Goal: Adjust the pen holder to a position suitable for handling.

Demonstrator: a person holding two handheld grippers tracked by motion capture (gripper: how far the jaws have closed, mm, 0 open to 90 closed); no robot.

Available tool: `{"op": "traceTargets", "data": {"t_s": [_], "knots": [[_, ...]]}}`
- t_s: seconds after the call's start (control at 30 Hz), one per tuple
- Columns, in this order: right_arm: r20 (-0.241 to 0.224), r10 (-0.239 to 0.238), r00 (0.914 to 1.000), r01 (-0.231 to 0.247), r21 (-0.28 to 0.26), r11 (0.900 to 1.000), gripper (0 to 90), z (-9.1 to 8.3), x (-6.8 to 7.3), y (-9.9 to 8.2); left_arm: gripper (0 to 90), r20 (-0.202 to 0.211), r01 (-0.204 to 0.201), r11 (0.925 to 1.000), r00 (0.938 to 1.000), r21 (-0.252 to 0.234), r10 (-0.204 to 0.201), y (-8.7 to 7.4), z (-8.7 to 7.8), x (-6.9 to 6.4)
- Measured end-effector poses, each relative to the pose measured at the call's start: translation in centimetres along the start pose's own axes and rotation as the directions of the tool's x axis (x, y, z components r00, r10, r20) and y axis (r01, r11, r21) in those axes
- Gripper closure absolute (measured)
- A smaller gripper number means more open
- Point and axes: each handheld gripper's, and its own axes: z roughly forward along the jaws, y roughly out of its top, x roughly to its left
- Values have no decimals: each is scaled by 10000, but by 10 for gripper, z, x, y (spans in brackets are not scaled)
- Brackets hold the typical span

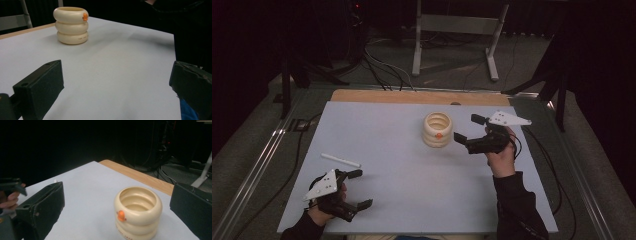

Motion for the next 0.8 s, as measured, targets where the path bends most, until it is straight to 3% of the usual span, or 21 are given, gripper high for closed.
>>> {"op": "traceTargets", "data": {"t_s": [0.3,0.4,0.47,0.8], "knots": [[125,487,9987,-488,148,9987,0,16,-14,6,1,17,64,10000,10000,-3,-64,0,1,0],[420,523,9977,-532,205,9984,0,19,-16,8,1,61,72,10000,10000,8,-72,0,1,1],[749,607,9953,-643,472,9968,0,25,-19,11,1,100,130,9999,9999,-98,-129,-1,1,1],[883,1126,9897,-1220,1088,9866,0,48,-34,14,1,108,74,10000,9999,-5,-74,-1,2,1]]}}
